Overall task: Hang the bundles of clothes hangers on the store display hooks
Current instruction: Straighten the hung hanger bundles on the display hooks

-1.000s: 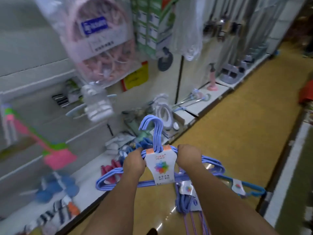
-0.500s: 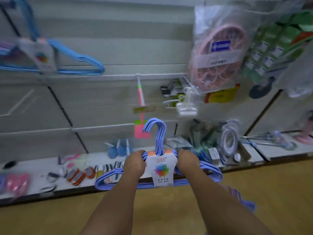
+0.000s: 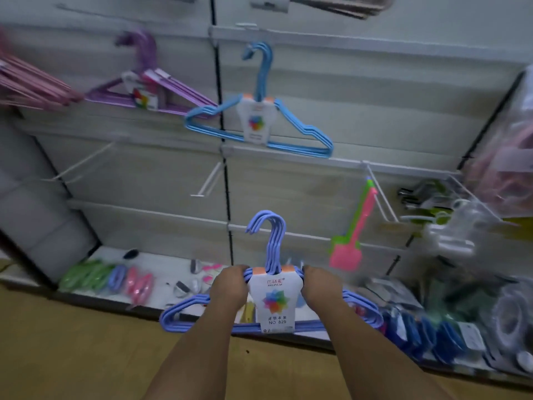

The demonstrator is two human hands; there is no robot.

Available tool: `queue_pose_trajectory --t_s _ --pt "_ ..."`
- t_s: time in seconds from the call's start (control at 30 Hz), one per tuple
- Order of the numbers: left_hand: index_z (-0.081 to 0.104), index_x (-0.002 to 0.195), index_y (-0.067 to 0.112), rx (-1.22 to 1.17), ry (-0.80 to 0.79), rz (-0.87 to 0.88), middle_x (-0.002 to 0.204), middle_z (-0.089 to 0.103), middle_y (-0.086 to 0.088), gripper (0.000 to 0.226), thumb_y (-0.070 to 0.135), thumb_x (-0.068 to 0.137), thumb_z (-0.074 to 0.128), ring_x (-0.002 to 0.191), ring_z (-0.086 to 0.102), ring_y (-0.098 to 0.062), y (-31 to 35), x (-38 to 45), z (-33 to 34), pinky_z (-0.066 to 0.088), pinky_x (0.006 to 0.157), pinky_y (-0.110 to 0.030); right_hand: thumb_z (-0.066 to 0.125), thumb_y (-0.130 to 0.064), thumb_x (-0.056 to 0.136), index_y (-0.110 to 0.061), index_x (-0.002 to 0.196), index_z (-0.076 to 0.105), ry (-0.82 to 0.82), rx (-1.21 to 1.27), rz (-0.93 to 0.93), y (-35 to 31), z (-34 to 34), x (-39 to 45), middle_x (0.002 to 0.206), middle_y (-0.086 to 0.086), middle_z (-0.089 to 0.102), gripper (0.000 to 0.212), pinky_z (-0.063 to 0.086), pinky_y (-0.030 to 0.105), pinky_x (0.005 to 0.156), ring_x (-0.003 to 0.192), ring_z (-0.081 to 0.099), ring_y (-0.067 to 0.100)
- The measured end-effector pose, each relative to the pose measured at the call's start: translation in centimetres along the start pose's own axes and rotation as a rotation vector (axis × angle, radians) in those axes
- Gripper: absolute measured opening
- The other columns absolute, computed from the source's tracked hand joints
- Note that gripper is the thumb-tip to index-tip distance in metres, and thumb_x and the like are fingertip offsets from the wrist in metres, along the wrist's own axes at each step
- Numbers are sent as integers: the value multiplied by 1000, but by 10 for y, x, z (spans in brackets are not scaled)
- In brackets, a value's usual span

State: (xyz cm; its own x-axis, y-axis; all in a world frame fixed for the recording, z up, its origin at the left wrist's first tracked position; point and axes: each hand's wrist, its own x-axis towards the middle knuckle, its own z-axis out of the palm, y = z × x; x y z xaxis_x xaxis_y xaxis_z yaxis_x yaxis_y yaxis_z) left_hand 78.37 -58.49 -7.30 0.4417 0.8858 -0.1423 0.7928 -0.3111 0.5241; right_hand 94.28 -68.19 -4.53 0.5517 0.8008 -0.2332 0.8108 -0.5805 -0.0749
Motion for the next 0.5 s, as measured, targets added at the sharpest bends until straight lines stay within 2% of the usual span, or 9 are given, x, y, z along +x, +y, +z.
queue_pose_trajectory --t_s 0.1,0.23,0.37,0.5 --pt "64 118 25 8 24 -41 110 70 -5 41 5 87 48 100 64 -26 -23 14 -26 50 81 -32 43 -8 94 -13 120 56 -7 -22 -52 -36 -11 12 119 8 64 29 48 32 86 109 61 27" --pt "65 111 26 13 83 -62 106 70 -4 35 7 88 47 96 64 -26 -32 29 -50 48 78 -32 46 -10 92 -14 117 57 -5 -35 -102 -61 -24 29 118 8 65 27 48 32 86 108 62 28" --pt "61 123 27 33 152 -63 113 69 -4 40 9 89 48 102 63 -26 -27 41 -70 51 83 -33 45 -16 94 -16 119 54 53 -48 -154 -73 -43 48 119 7 64 26 48 33 87 110 61 27" --pt "59 124 29 39 206 -88 115 67 -3 40 11 92 46 104 62 -25 -25 51 -90 48 81 -32 42 -15 96 -15 121 54 127 -65 -207 -87 -61 65 120 7 64 27 47 33 88 111 61 26"
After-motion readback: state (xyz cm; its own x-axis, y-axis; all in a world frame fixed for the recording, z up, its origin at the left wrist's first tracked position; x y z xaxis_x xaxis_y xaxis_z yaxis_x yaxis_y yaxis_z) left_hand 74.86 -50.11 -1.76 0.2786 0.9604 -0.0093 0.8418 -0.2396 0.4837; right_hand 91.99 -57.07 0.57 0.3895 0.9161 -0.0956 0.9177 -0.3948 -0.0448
